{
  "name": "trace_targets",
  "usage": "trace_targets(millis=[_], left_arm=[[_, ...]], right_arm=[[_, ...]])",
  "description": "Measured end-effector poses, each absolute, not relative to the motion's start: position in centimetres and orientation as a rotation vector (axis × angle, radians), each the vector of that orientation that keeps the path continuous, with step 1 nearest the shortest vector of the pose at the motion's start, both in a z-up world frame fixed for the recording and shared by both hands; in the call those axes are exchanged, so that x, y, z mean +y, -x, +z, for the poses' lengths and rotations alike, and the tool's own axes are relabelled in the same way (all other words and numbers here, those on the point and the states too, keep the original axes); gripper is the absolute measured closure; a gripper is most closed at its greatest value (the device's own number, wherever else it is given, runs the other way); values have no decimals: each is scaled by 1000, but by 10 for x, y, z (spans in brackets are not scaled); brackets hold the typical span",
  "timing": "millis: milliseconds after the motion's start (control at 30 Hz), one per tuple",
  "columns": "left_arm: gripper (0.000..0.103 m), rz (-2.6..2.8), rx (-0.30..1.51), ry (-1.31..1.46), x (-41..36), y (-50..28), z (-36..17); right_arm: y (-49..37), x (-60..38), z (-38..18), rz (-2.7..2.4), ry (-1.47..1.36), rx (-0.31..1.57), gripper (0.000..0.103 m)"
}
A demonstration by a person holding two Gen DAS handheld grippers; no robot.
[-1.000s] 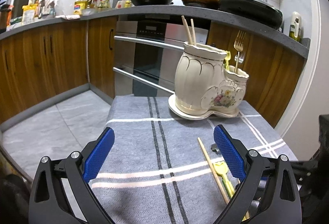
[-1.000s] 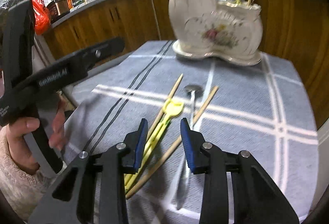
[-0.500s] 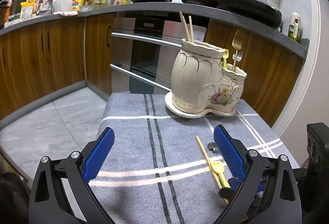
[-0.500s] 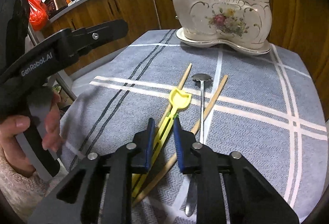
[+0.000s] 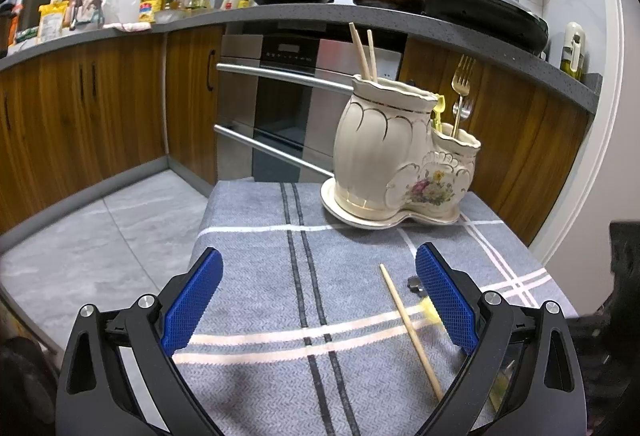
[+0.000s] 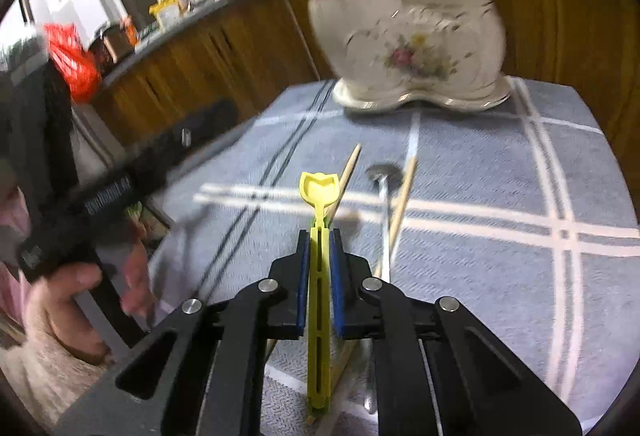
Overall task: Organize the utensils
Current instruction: 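Grasp a wooden chopstick with the left tool while the right tool grasps a yellow-green plastic spoon, then lift chopstick over tall cup with left tool while right tool carries yellow spoon over short cup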
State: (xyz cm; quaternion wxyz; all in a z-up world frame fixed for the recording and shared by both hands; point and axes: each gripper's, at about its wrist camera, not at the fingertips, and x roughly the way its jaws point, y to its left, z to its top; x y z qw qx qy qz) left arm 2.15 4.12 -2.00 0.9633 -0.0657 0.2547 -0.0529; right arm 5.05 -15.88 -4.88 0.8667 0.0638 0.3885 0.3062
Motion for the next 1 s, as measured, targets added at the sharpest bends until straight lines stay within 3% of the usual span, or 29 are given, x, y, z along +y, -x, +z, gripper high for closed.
trace_targets(millis=[300,400,500,633,800,1000], left_arm=[[13,-240,653,51,6,-22,-29],[31,-267,703,-10,-13,-20,-37],[39,-267,754,-48,-28,-21,-49],[61,-226,808,-112,-43,-26,-60],[68,-174,847,-132,-45,-24,-65],[94,-151,865,-171,-48,-25,-63]], right_arm=[[-66,-210,-20,478,-161,641,93],[-70,-213,-20,461,-146,623,93],[-70,-210,-22,459,-136,621,93],[-73,-208,-27,458,-125,620,93],[-76,-205,-33,467,-116,637,93],[-70,-206,-31,490,-114,623,93]])
